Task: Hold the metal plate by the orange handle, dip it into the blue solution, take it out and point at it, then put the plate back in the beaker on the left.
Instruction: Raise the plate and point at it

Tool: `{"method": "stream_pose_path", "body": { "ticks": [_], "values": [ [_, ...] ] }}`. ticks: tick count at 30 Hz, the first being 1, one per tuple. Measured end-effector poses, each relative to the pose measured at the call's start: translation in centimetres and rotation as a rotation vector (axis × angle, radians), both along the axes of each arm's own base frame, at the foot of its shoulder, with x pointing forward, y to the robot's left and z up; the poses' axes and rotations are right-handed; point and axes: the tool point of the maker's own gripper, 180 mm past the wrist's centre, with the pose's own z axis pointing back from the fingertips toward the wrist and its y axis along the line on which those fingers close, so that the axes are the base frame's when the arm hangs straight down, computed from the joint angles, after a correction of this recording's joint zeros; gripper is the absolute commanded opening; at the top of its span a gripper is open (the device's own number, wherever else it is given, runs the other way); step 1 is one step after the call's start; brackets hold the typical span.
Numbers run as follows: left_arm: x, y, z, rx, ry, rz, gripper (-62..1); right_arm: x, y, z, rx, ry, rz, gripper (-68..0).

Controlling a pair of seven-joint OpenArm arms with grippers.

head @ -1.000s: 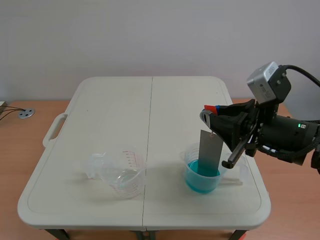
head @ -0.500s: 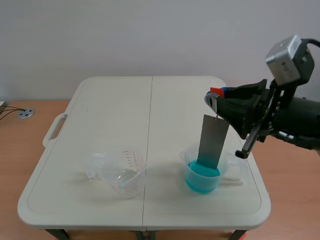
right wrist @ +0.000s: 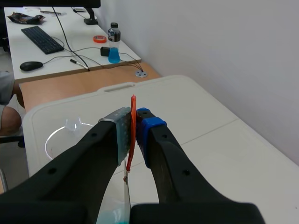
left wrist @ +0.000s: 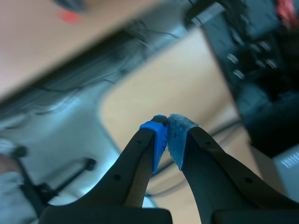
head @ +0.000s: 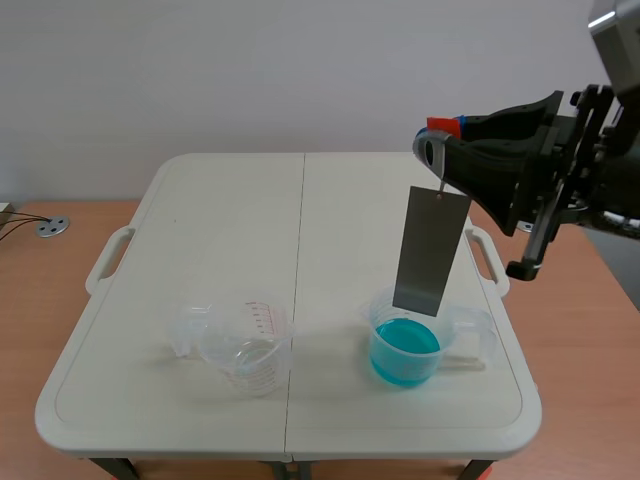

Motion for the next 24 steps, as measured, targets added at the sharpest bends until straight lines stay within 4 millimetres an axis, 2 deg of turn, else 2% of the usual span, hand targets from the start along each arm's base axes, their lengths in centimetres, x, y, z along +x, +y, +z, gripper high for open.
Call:
{"method": "stream_pose_path", "body": {
  "ticks": [5, 10, 14, 24],
  "values": [
    [5.9, 2.9, 4.4, 0.071, -0.192, 0.031, -57.7, -0.5, 0.4, 1.2, -0.002, -0.007, 0.028, -66.4],
    [10.2, 3.5, 9.2, 0.103, -0.364, 0.018, -57.7, -1.1, 0.9, 2.7, 0.024, -0.019, 0.059, -66.2],
    [12.7, 1.9, 12.0, 0.073, -0.473, -0.022, -57.7, -1.3, 0.8, 2.9, 0.014, -0.023, 0.067, -66.2],
    [17.9, -3.5, 15.8, -0.078, -0.626, -0.197, -57.7, -0.9, 0.2, 5.1, 0.03, -0.045, 0.043, -66.2]
  ]
}}
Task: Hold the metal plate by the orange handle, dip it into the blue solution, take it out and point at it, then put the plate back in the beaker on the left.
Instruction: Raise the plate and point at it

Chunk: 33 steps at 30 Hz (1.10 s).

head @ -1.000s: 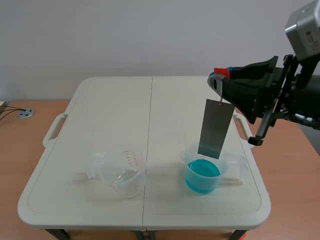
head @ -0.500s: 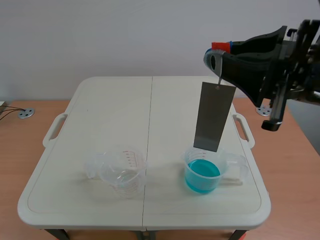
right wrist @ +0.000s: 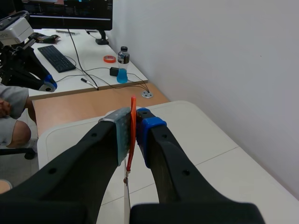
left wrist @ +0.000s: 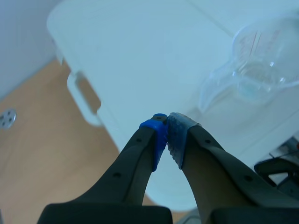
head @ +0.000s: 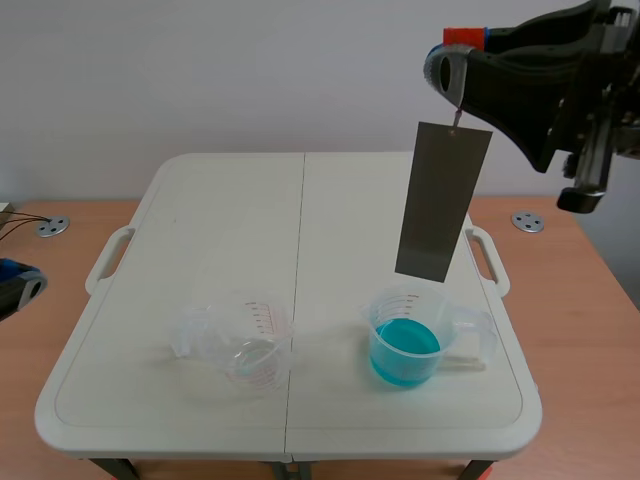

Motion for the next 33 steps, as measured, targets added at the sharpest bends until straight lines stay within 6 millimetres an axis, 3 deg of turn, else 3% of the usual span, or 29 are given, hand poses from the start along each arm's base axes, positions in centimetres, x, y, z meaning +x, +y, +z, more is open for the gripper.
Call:
{"method": "stream_pose_path", "body": {
  "ticks": [3, 11, 21, 33],
  "values": [
    [0.8, -2.5, 0.4, -0.038, -0.019, -0.066, -57.7, 0.0, 0.0, 0.2, 0.007, 0.0, 0.0, -66.2],
    [0.6, -10.2, 0.1, -0.139, -0.006, -0.276, -57.7, 0.0, 0.0, 0.2, 0.006, 0.0, 0.0, -66.2],
    [3.1, -14.7, 0.3, -0.175, -0.045, -0.337, -57.7, 0.0, 0.0, 0.2, 0.006, 0.0, 0.0, -66.2],
    [4.5, -19.5, -3.1, -0.152, 0.004, -0.416, -57.7, 0.0, 0.0, 0.2, 0.006, 0.0, 0.0, -66.2]
  ]
}}
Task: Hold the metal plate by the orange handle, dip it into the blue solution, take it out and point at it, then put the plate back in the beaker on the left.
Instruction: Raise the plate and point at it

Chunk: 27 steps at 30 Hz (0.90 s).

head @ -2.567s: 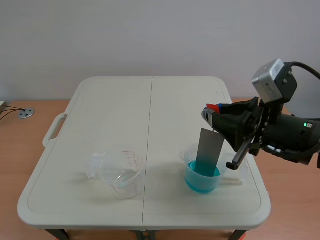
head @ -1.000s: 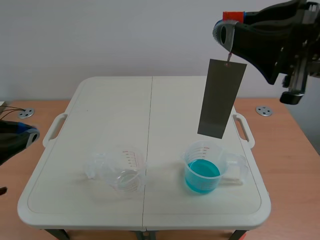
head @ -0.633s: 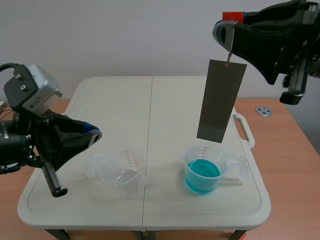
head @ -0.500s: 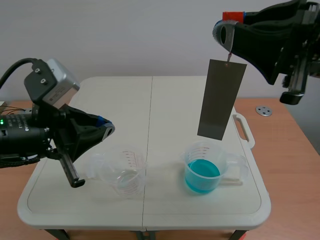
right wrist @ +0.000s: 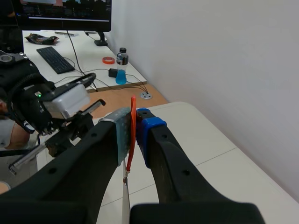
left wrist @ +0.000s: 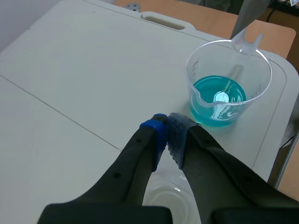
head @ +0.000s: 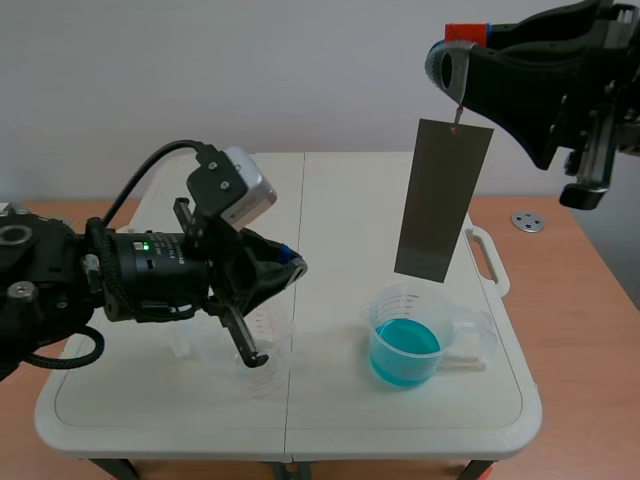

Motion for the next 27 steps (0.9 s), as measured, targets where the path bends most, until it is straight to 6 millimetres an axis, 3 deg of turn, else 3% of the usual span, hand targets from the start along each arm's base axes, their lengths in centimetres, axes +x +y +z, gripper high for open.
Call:
{"method": "stream_pose_path", "body": {
  "ticks": [7, 27],
  "values": [
    [1.0, -1.1, -0.6, -0.004, 0.009, -0.001, -57.7, 0.0, 0.0, 0.0, 0.0, 0.0, 0.0, -66.2],
    [0.6, -1.4, -0.8, -0.006, 0.013, -0.013, -57.7, 0.0, 0.0, 0.0, 0.0, 0.0, 0.0, -66.2]
  ]
}}
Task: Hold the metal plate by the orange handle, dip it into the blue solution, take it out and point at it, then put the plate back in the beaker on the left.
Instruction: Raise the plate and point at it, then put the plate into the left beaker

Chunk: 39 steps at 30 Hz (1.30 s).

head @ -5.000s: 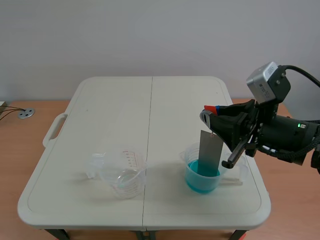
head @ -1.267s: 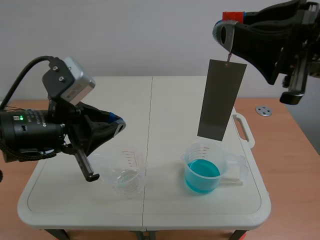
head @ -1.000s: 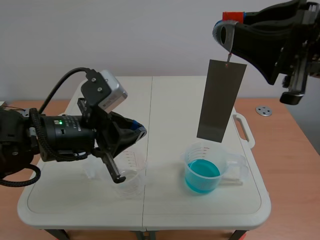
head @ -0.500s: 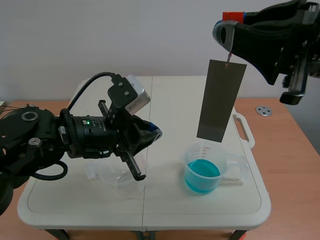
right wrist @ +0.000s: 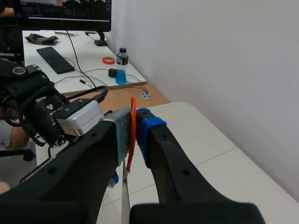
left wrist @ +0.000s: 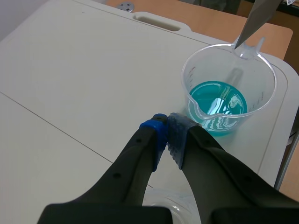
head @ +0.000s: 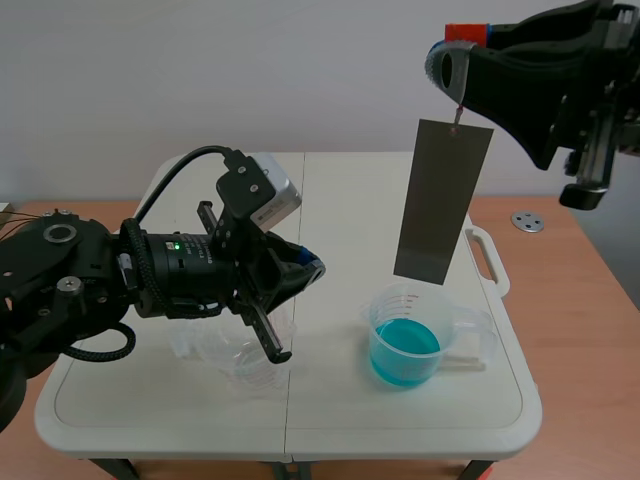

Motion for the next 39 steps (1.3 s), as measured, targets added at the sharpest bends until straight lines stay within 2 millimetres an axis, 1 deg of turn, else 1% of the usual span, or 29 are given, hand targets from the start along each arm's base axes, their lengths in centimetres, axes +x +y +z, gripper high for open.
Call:
{"method": "stream_pose_path", "body": {
  "ticks": [5, 8, 11, 14, 17, 19, 23, 26, 28, 31, 36, 39],
  "values": [
    [0.1, 0.1, 0.0, 0.0, -0.002, 0.008, -57.7, 0.0, 0.0, 0.0, 0.0, 0.0, 0.0, -66.2],
    [0.7, 0.7, 0.1, 0.009, -0.014, 0.043, -57.7, 0.0, 0.0, 0.0, -0.001, 0.0, 0.0, -66.2],
    [1.7, 2.5, 0.6, 0.028, -0.047, 0.103, -57.7, 0.0, 0.0, -0.1, -0.003, 0.001, 0.0, -66.2],
    [1.9, 5.0, 2.0, 0.046, -0.095, 0.152, -57.7, 0.0, 0.0, -0.1, -0.003, 0.001, -0.001, -66.2],
    [0.9, 6.9, 3.8, 0.035, -0.133, 0.167, -57.7, 0.1, 0.0, -0.1, -0.006, 0.002, -0.002, -66.2],
    [0.0, 7.9, 4.9, 0.031, -0.156, 0.166, -57.7, 0.3, 0.1, -0.6, -0.034, 0.016, -0.011, -66.2],
    [-1.9, 10.2, 7.0, 0.034, -0.19, 0.175, -57.7, 0.7, 0.6, -0.4, -0.014, 0.016, -0.022, -66.2],
    [-3.1, 12.1, 8.2, 0.06, -0.212, 0.194, -57.7, 0.8, 0.9, -0.1, 0.011, 0.013, -0.025, -66.2],
    [-3.8, 13.4, 8.6, 0.084, -0.22, 0.209, -57.7, 0.9, 1.1, -0.3, 0.009, 0.019, -0.031, -66.2],
    [-4.8, 15.6, 8.1, 0.131, -0.204, 0.258, -57.7, 1.2, 1.8, -0.3, 0.001, 0.019, -0.022, -66.2],
    [-6.3, 20.1, 6.4, 0.227, -0.153, 0.406, -57.7, 0.9, 4.2, -0.1, 0.006, 0.02, 0.038, -66.2],
    [-7.9, 21.9, 4.9, 0.277, -0.101, 0.464, -57.7, 0.9, 5.3, 0.0, 0.007, 0.021, 0.058, -66.2]
  ]
}}
